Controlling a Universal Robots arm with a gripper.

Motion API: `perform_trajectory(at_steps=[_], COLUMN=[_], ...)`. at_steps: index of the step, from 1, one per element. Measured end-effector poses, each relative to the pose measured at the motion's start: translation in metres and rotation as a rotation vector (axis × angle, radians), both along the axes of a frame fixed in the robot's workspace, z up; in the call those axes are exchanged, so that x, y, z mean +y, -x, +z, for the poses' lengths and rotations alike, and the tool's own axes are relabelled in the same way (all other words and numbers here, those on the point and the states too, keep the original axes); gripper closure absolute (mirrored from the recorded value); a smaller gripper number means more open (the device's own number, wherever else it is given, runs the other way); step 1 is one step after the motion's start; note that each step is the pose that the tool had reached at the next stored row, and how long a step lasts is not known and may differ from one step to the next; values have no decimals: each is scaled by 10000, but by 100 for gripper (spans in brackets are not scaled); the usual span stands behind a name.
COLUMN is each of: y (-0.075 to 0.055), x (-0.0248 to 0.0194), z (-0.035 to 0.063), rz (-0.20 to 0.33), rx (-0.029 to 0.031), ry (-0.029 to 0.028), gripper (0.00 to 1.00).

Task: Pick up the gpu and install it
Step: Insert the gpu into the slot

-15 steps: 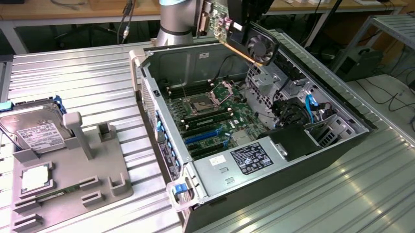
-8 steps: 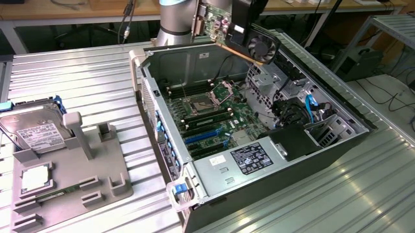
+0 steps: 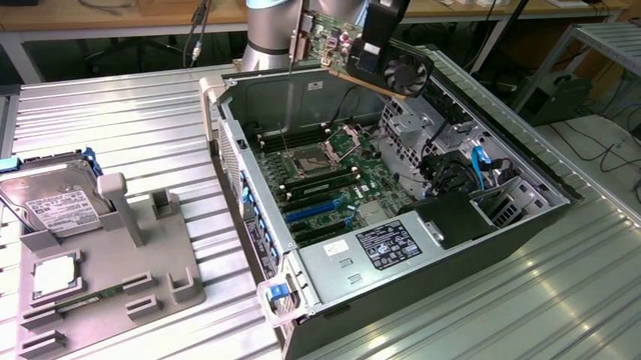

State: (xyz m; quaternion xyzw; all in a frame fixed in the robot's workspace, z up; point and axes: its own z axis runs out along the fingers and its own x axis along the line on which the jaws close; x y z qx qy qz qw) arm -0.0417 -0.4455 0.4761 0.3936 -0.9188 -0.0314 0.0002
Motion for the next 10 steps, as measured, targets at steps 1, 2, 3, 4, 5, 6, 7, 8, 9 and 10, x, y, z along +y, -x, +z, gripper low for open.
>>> perform_trajectory(at_steps=[1, 2, 3, 4, 5, 6, 7, 8, 9, 10], y=[0, 0, 0, 0, 0, 0, 0, 0, 0, 0], x=[0, 0, 0, 0, 0, 0, 0, 0, 0, 0], z=[-3, -5, -7, -10, -12, -15, -17, -19, -22, -24], rz=[184, 370, 550, 734, 916, 1105, 1286, 1465, 1645, 1831], rx=[0, 0, 0, 0, -1, 0, 0, 0, 0, 0], ry=[0, 1, 0, 0, 0, 0, 0, 0, 0, 0], gripper=[72, 72, 72, 72, 72, 72, 72, 72, 72, 72])
